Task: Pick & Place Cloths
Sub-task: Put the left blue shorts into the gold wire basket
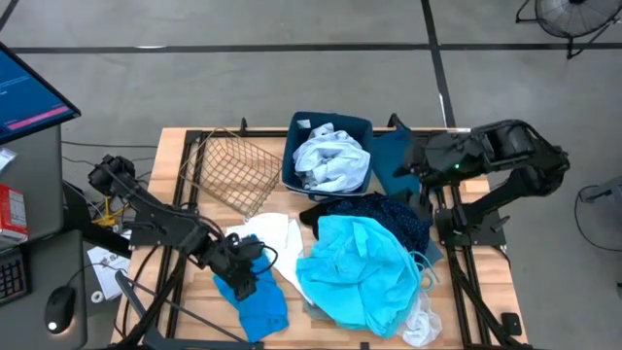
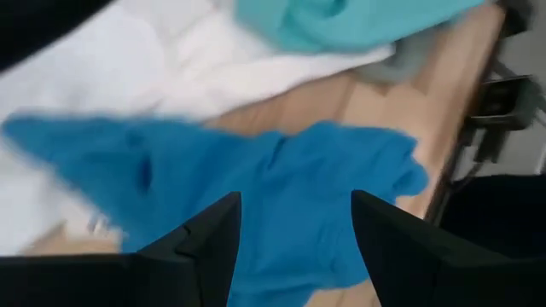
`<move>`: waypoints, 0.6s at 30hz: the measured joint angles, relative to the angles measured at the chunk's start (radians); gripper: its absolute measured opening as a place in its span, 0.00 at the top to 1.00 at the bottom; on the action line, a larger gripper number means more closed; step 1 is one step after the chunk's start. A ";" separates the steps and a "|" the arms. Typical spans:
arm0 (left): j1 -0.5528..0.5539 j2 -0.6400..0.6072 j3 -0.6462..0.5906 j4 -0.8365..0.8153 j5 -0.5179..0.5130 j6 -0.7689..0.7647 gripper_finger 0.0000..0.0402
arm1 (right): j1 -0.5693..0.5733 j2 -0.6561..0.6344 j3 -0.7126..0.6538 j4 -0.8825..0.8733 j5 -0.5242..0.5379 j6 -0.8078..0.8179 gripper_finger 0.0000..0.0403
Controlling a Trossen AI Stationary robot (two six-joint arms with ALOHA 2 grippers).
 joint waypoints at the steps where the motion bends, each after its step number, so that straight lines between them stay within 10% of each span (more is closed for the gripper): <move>1: -0.001 0.000 0.000 -0.028 0.001 -0.025 0.48 | 0.010 0.003 0.000 -0.001 0.009 -0.001 0.19; 18: -0.006 0.000 -0.096 -0.209 -0.106 -0.205 0.48 | 0.181 0.041 0.000 -0.009 0.014 0.083 0.19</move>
